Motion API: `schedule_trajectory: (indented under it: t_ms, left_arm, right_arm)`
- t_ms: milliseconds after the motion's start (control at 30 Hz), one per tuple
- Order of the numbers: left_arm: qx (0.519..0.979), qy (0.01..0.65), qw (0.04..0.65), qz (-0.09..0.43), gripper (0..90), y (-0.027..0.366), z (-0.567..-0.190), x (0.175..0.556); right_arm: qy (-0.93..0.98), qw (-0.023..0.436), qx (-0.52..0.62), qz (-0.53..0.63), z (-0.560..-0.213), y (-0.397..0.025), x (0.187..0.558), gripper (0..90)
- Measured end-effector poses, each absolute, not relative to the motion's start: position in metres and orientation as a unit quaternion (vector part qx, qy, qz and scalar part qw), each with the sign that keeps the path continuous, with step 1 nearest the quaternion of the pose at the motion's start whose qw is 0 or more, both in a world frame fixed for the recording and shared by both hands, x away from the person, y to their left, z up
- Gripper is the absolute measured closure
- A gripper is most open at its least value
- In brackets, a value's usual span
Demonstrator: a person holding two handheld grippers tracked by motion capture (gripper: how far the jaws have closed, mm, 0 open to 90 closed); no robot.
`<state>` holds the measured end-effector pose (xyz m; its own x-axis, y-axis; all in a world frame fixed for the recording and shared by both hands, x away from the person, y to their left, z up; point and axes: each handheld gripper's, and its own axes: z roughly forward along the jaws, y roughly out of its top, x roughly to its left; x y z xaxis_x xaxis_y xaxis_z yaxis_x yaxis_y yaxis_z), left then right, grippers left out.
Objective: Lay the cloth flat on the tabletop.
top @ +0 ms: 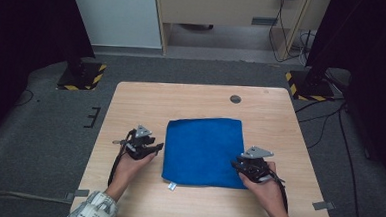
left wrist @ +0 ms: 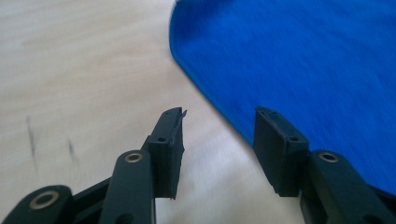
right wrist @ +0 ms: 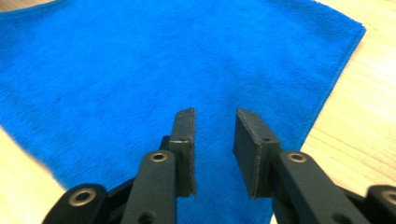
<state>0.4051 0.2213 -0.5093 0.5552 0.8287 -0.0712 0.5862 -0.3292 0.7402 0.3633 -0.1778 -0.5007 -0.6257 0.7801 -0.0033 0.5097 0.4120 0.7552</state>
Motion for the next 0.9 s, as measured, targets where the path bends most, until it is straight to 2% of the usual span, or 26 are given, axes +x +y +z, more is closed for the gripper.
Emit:
schedule_trajectory:
  t_ms: [133, 233, 333, 367, 533, 900]
  left_arm:
    - [0.799, 0.437, 0.388, 0.138, 50.5, 0.225, -0.51, 0.387]
    - [0.808, 0.419, 0.392, 0.135, 44.9, 0.217, -0.51, 0.387]
    - [0.816, 0.412, 0.385, 0.13, 43.5, 0.209, -0.514, 0.39]
    - [0.826, 0.401, 0.371, 0.137, 43.3, 0.202, -0.518, 0.393]
    - [0.835, 0.402, 0.345, 0.151, 43.3, 0.198, -0.527, 0.403]
    - [0.821, 0.412, 0.351, 0.182, 44.2, 0.194, -0.531, 0.433]
  right_arm:
    - [0.827, 0.179, 0.391, 0.363, -0.506, -0.175, 0.362, 67.0]
    - [0.833, 0.178, 0.392, 0.347, -0.515, -0.172, 0.367, 62.7]
    - [0.835, 0.179, 0.394, 0.339, -0.519, -0.17, 0.369, 60.1]
    - [0.835, 0.179, 0.397, 0.335, -0.521, -0.169, 0.371, 57.1]
    - [0.838, 0.184, 0.395, 0.33, -0.526, -0.167, 0.375, 54.9]
    - [0.826, 0.193, 0.415, 0.329, -0.528, -0.167, 0.391, 52.7]
